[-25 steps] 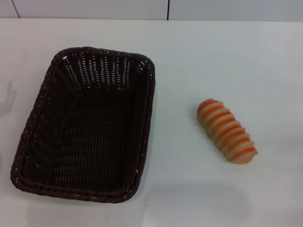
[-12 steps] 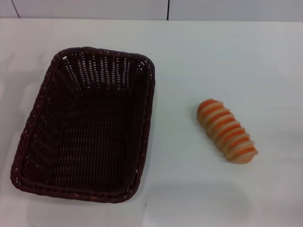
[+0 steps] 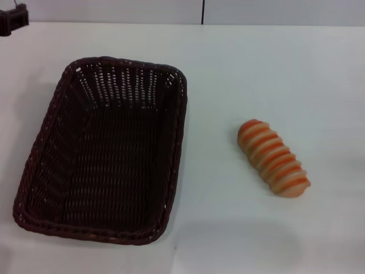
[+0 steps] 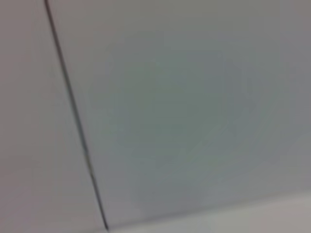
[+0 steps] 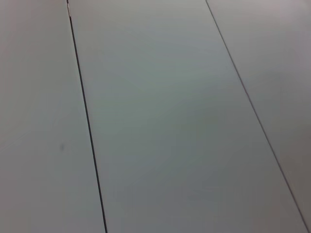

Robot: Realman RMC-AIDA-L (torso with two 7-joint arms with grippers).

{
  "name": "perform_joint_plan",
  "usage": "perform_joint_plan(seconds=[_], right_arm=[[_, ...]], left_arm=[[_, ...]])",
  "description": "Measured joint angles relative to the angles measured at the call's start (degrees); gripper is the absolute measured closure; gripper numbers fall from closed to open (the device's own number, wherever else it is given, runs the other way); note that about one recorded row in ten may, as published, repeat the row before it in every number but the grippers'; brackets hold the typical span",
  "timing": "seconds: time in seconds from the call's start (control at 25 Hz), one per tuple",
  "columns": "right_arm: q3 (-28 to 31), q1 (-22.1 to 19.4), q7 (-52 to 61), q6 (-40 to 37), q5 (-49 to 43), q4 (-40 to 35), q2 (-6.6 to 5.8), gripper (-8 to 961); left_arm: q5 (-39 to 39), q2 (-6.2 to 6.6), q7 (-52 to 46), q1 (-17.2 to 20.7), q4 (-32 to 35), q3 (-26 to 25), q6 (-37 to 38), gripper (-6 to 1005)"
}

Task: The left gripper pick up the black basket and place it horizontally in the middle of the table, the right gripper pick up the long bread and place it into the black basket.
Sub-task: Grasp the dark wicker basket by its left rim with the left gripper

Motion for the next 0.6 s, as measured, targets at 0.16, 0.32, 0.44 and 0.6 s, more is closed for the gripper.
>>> perform_joint_plan(seconds=[0.16,0.32,0.44,0.6], right_arm=[[-0.1,0.3,0.0,0.7,-0.1,0.0,0.04,232],[-0.2,0.5,0.0,1.2,-0.2,-0.1,0.14,231],[-0.1,0.4,0.0,1.3,-0.2,0.1,0.16,231],[0.0,0.3,0.0,1.6,-0.1,0.0,0.16,231]], left_arm=[[-0.6,-1.56,2.0,-2.8,-2.6,-1.5,-12.8,205],[-2.4,-1.59,1.6,-6.2,-1.4,-0.7,-23.4,209],[-2.8,-1.69,1.4,-6.2,-0.4,0.9,-23.5,212],[-3.0,-1.64,0.6,-6.3,1.4,2.4,-23.7,215]])
